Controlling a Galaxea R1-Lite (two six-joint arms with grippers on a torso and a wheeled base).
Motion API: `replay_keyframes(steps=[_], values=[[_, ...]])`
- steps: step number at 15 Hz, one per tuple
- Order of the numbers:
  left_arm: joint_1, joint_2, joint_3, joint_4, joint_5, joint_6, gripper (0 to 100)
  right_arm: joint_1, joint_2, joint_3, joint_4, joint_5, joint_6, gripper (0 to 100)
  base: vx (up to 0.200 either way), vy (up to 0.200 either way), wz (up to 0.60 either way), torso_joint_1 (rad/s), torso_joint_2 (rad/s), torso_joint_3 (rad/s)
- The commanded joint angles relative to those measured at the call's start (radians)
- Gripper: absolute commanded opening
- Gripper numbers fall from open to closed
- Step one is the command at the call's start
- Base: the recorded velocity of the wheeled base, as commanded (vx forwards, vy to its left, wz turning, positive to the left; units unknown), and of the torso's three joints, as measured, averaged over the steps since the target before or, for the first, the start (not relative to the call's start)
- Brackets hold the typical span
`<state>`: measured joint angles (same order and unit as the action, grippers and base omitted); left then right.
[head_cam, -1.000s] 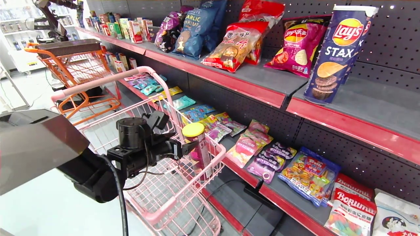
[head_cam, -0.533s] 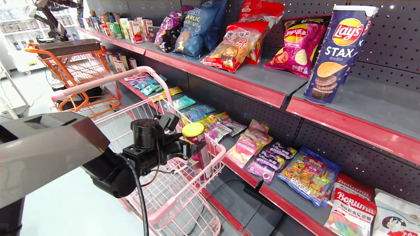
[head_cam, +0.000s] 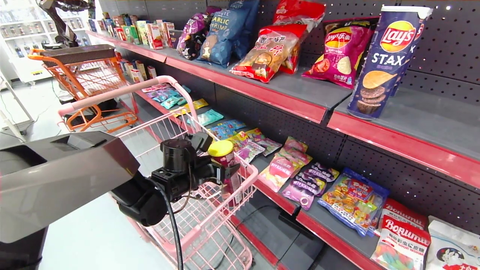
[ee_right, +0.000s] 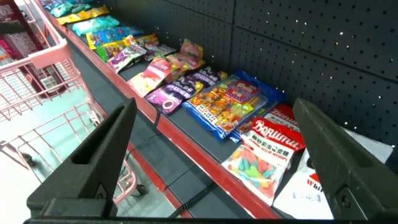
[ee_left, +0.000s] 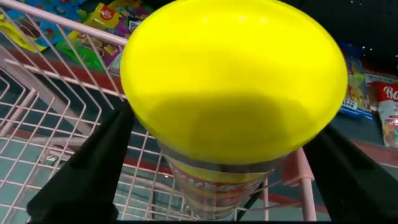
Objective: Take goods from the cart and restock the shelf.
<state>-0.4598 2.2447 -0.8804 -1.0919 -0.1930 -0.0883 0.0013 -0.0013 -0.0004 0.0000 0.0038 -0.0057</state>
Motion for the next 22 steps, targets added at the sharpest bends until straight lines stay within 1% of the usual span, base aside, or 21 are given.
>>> replay_keyframes(steps=[1, 4, 7, 8, 9, 11, 12, 14, 15, 16, 18, 19, 20, 22], values=[[-0.003, -0.002, 0.003, -0.002, 0.001, -0.001, 0, 0.0, 0.001, 0.0, 0.0, 0.001, 0.0, 100, 0.0, 0.0, 0.0, 0.0, 0.0, 0.0], [0.0, -0.04, 0.02, 0.0, 0.018, -0.004, 0, 0.0, 0.001, 0.0, 0.0, 0.001, 0.0, 100, 0.0, 0.0, 0.0, 0.0, 0.0, 0.0], [0.02, -0.158, 0.118, 0.001, 0.049, -0.002, 0, 0.0, 0.001, 0.0, -0.002, 0.001, 0.0, 100, 0.0, 0.0, 0.0, 0.0, 0.0, 0.0], [0.043, -0.272, 0.176, 0.01, 0.05, -0.001, 0, 0.0, 0.001, 0.0, 0.0, 0.001, 0.0, 100, 0.0, 0.0, 0.0, 0.0, 0.0, 0.0], [0.053, -0.332, 0.195, 0.024, 0.052, -0.001, 0, 0.0, 0.001, 0.0, 0.0, 0.001, 0.001, 100, 0.0, 0.0, 0.0, 0.0, 0.0, 0.0], [0.116, -0.58, 0.195, 0.211, 0.055, -0.001, 0, 0.0, 0.001, 0.0, 0.0, 0.001, 0.0, 100, 0.0, 0.0, 0.0, 0.0, 0.0, 0.0], [0.136, -0.685, 0.184, 0.308, 0.06, 0.001, 0, 0.0, 0.001, 0.0, 0.0, 0.001, 0.001, 100, 0.0, 0.0, 0.0, 0.0, 0.0, 0.0], [0.17, -0.898, 0.186, 0.458, 0.083, 0.039, 0, 0.0, 0.001, 0.0, 0.0, 0.001, 0.001, 100, 0.0, 0.0, 0.0, 0.0, 0.0, 0.0], [0.178, -0.975, 0.193, 0.507, 0.086, 0.048, 0, 0.0, 0.001, 0.0, 0.0, 0.001, 0.001, 100, 0.0, 0.0, 0.0, 0.0, 0.0, 0.0], [0.187, -1.126, 0.205, 0.638, 0.092, 0.065, 0, 0.0, 0.001, 0.0, 0.0, 0.001, 0.001, 100, 0.0, 0.0, 0.0, 0.0, 0.0, 0.0], [0.207, -1.361, 0.199, 0.892, 0.159, 0.105, 0, 0.0, 0.001, 0.0, 0.0, -0.001, -0.003, 100, 0.0, 0.0, 0.0, 0.0, 0.0, 0.0], [0.21, -1.441, 0.201, 0.966, 0.178, 0.11, 0, 0.0, 0.001, 0.0, 0.0, 0.001, -0.005, 100, 0.0, 0.0, 0.0, 0.0, 0.0, 0.0], [0.211, -1.525, 0.207, 1.032, 0.184, 0.111, 0, 0.0, 0.001, 0.0, 0.0, 0.001, -0.007, 100, 0.0, 0.0, 0.0, 0.017, -0.05, -0.032], [0.211, -1.639, 0.207, 1.141, 0.202, 0.114, 0, 0.0, 0.001, 0.0, 0.0, 0.001, -0.003, 100, 0.0, 0.0, 0.0, 0.093, -0.31, -0.208]])
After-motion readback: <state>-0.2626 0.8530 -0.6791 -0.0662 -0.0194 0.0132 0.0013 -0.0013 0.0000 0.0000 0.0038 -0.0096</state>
